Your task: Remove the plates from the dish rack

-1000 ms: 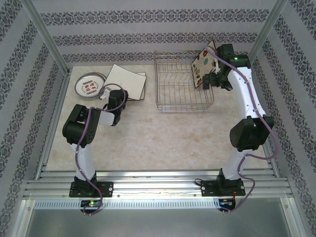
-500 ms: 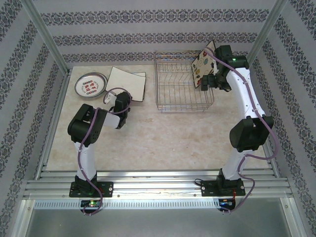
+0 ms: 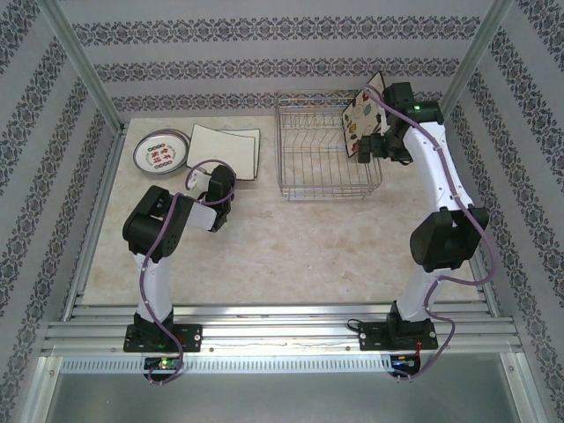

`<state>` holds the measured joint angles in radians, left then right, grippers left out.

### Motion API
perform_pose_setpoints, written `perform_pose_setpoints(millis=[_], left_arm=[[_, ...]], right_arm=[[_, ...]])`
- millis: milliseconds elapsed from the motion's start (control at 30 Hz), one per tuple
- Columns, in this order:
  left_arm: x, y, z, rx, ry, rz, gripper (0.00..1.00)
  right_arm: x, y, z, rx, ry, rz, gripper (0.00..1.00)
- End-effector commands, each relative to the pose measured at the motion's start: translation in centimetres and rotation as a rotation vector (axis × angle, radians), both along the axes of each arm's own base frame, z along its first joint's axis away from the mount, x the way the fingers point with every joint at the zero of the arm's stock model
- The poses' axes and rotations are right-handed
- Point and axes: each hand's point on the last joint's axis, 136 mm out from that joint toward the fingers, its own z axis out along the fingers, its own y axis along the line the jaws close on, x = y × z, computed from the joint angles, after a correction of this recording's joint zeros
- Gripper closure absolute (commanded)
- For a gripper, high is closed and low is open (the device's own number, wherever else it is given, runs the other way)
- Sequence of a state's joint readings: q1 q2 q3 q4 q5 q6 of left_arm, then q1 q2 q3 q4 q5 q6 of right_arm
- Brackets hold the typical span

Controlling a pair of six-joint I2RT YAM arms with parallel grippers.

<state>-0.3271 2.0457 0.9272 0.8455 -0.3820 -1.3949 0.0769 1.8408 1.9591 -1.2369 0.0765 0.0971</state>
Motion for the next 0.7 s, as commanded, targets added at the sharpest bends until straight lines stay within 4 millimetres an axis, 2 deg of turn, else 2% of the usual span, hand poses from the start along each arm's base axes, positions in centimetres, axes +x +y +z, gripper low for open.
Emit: perform_pose_setpoints(millis=[0, 267, 667], left_arm=[[0.7, -0.4, 2.3, -0.040, -0.092, 0.006, 0.84], [0.3, -0.9, -0.2, -0.050, -0.019, -0.053, 0.83], [0.0, 0.4, -2.0, -0.063, 0.059, -0.117, 0.82]], right_arm=[[-0.4, 0.8, 1.1, 0.010, -0.032, 0.032, 0.02], [-0.4, 0.9, 0.9, 0.015, -0.030, 0.035, 0.02], [-0.4, 0.9, 0.7, 0.016, -0.028, 0.033, 0.02]])
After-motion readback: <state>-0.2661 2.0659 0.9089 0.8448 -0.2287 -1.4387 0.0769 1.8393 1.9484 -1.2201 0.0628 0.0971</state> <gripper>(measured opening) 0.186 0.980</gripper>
